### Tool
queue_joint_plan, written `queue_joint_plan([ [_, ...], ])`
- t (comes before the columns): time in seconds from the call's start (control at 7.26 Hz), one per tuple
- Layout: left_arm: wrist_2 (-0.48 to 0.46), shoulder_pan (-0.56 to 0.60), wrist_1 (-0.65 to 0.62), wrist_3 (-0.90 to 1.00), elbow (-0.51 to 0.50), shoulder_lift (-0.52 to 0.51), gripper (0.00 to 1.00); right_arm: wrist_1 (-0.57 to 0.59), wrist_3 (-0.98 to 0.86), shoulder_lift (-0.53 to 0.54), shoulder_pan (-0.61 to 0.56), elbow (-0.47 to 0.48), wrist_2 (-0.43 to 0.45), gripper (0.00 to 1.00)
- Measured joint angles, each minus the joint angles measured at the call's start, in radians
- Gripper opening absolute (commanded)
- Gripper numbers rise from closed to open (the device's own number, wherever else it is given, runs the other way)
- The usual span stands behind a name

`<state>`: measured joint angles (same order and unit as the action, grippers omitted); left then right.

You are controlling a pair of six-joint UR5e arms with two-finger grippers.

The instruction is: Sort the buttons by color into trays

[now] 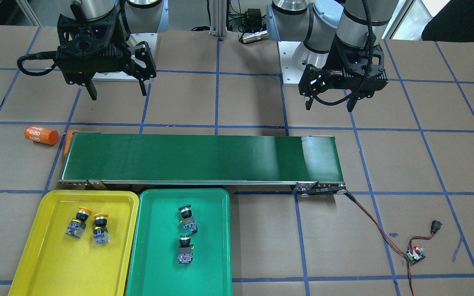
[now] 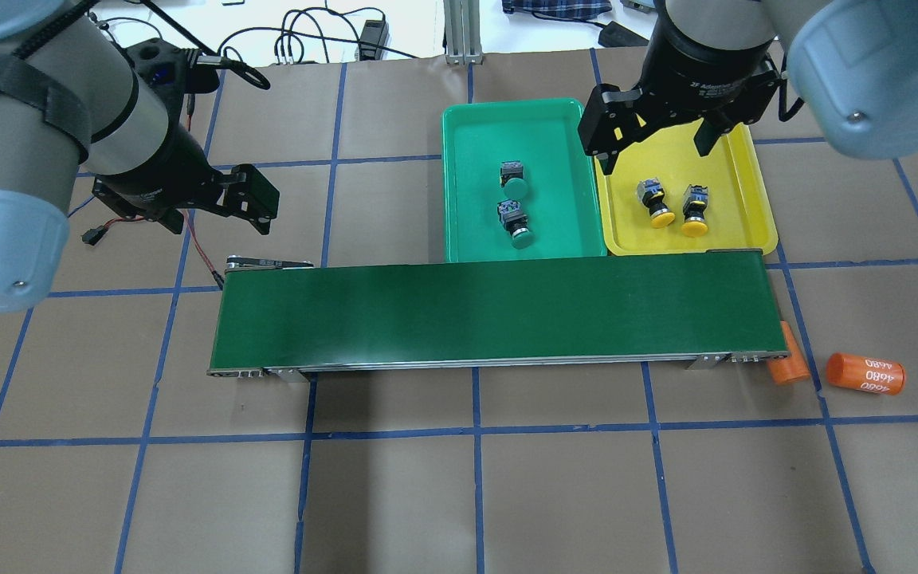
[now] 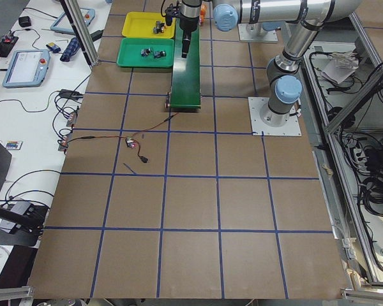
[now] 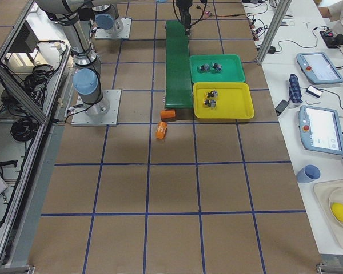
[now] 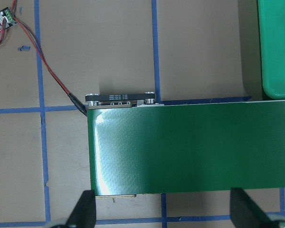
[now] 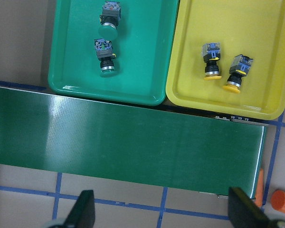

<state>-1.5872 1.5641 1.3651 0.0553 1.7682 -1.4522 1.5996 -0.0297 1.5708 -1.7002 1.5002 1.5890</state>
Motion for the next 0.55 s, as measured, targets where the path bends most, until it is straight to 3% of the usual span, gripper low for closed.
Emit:
queue_joint_plan([
  [0.55,-0.009,-0.011,0.017,0.008,0.009,-0.015,1.0,0.017,-0.001,-0.002,0.0,0.001,0.001,1.0],
])
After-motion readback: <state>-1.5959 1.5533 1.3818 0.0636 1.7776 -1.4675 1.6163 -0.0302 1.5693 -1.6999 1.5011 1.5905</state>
